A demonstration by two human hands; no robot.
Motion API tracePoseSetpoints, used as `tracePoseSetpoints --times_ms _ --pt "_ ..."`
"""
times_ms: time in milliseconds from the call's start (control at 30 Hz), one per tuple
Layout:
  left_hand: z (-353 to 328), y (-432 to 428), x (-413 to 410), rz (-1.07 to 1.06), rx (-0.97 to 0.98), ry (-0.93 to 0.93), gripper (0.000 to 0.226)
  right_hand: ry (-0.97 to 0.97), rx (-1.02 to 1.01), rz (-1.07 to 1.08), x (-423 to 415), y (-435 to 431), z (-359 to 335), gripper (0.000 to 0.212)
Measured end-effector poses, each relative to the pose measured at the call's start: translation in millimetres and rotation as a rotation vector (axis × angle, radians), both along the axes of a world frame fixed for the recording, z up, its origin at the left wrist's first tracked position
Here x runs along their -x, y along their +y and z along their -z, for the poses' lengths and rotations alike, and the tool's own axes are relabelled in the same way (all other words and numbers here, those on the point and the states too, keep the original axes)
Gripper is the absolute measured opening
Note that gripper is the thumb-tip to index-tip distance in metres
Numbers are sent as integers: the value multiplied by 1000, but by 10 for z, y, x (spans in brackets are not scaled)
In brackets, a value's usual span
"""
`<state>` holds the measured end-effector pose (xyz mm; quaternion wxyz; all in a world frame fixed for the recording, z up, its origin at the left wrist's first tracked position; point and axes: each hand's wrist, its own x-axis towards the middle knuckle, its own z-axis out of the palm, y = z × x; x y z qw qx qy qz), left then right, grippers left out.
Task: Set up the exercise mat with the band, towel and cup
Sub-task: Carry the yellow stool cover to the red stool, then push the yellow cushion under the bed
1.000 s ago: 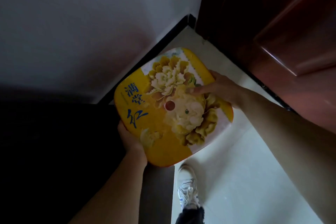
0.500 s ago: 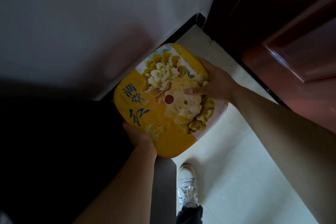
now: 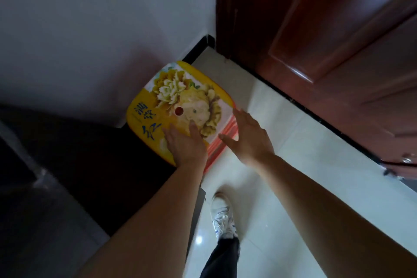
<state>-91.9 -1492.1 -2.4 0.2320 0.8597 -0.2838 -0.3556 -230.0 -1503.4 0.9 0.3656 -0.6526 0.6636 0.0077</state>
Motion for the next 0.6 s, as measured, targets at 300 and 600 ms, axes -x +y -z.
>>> tracePoseSetpoints --times_ms 300,600 --pt "-598 1410 973 532 32 -34 55 86 84 170 1026 1964 -596 69" --pt "-795 3952 2064 854 43 13 47 132 -18 487 2041 4905 -859 69"
